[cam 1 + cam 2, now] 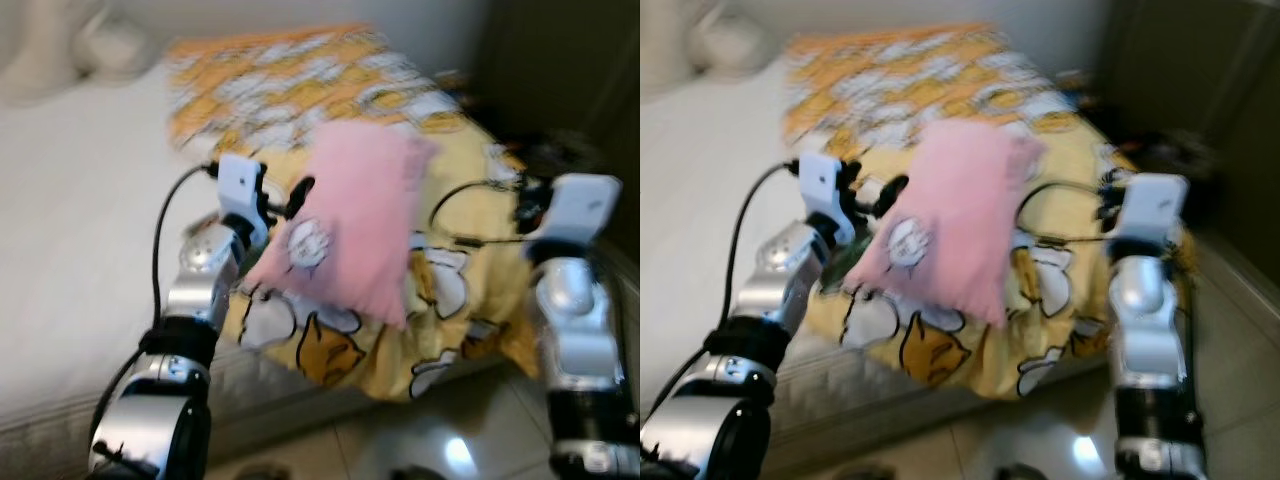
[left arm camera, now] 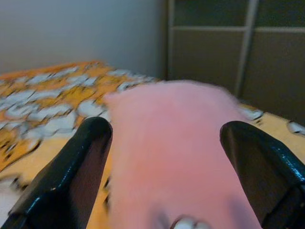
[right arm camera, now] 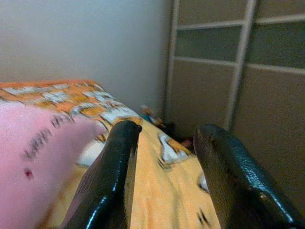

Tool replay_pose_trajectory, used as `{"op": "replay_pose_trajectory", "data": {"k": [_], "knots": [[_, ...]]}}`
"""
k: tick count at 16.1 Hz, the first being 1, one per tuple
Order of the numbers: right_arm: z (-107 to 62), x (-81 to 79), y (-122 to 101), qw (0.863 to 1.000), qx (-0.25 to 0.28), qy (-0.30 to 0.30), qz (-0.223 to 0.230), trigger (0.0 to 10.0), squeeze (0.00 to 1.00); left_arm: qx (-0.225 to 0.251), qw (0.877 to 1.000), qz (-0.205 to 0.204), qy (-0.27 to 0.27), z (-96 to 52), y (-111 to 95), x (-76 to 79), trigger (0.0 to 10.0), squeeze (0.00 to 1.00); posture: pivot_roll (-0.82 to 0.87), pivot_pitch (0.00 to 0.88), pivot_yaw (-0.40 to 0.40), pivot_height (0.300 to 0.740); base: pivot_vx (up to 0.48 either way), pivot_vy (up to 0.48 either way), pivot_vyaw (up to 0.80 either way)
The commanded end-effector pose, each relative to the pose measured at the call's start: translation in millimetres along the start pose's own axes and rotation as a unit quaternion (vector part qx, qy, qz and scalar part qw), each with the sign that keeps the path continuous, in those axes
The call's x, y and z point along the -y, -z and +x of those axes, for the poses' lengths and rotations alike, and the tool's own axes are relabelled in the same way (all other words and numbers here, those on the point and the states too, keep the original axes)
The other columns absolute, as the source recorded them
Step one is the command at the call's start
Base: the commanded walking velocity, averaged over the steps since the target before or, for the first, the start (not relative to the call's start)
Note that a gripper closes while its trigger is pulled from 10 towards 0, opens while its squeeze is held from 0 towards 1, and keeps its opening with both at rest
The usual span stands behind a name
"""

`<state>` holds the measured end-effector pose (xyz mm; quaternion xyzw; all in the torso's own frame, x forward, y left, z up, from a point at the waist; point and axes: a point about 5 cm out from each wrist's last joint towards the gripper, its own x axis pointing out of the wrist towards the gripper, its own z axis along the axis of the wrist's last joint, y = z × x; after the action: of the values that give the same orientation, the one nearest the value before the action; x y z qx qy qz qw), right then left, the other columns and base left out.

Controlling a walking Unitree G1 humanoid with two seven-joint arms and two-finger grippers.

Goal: Clean up the room

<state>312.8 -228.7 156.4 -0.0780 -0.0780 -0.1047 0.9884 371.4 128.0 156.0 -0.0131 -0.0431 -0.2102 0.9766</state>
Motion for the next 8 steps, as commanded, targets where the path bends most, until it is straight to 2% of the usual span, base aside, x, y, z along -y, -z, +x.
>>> {"op": "replay_pose_trajectory", "data": {"k": [1, 2, 8], "knots": [[0.3, -7.8, -2.8, 1.000, 0.001, -0.012, 0.007, 10.0, 0.00, -0.008, 1.000, 0.000, -0.030, -4.8, 2.9, -11.1, 10.0, 0.00, -0.16, 0.000, 0.069, 0.724, 0.000, 0.000, 0.00], [-0.9, -8.8, -1.4, 1.000, -0.002, -0.014, 0.009, 10.0, 0.00, -0.014, 0.999, 0.002, -0.047, -5.5, 4.4, -14.8, 10.0, 0.00, -0.16, 0.000, 0.070, 0.724, 0.000, 0.000, 0.00], [-5.9, -18.0, 3.5, 0.999, -0.012, -0.039, 0.021, 10.0, 0.00, -0.013, 0.997, -0.018, -0.079, -7.8, 8.0, -17.7, 10.0, 0.00, -0.16, 0.000, 0.068, 0.724, 0.000, 0.434, 0.00]]}}
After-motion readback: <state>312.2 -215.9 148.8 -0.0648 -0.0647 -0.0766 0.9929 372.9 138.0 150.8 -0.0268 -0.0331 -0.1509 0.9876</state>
